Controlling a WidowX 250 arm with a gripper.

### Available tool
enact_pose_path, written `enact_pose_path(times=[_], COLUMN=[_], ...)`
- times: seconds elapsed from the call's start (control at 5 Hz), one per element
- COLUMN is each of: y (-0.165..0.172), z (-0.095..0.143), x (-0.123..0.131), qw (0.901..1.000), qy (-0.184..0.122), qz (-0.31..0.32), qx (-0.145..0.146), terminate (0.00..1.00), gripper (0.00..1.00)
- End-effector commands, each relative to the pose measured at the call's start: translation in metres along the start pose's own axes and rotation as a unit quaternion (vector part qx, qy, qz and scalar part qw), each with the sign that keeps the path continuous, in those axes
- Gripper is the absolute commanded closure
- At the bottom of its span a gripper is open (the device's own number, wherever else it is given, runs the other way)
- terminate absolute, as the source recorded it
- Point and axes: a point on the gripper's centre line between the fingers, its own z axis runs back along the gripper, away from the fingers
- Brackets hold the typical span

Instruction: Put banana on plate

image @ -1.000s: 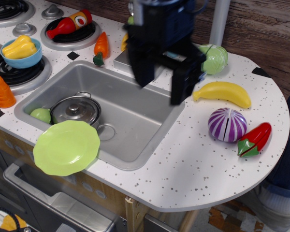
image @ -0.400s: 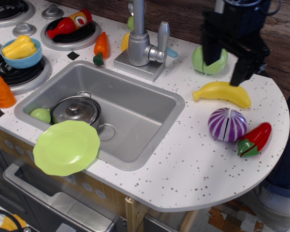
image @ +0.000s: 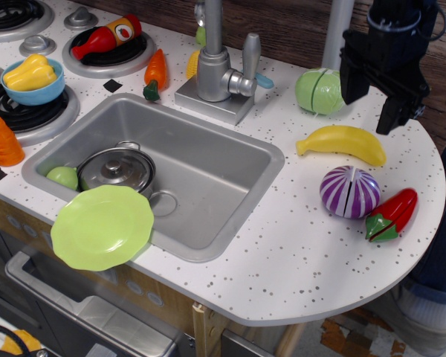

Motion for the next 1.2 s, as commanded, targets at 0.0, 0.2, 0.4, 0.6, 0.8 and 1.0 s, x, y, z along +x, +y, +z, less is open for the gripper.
enact_pose_path(times=[0.0,0.2,0.4,0.6,0.8,1.0], y=[0.033,0.041,0.05,0.051,0.048,0.046], z=[0.0,-0.019,-0.036,-0.043,-0.048,-0.051], x=[0.01,0.008,0.004,0.001,-0.003,-0.003], qw=[0.9985,0.9975,0.9957,0.9948,0.9938,0.9931], qy=[-0.048,-0.064,-0.087,-0.097,-0.106,-0.11], qz=[-0.021,-0.029,-0.023,-0.019,-0.007,0.01], qx=[0.016,0.003,-0.021,-0.025,-0.032,-0.04], terminate=[0.0,0.0,0.0,0.0,0.0,0.0], gripper=[0.0,0.0,0.0,0.0,0.0,0.0])
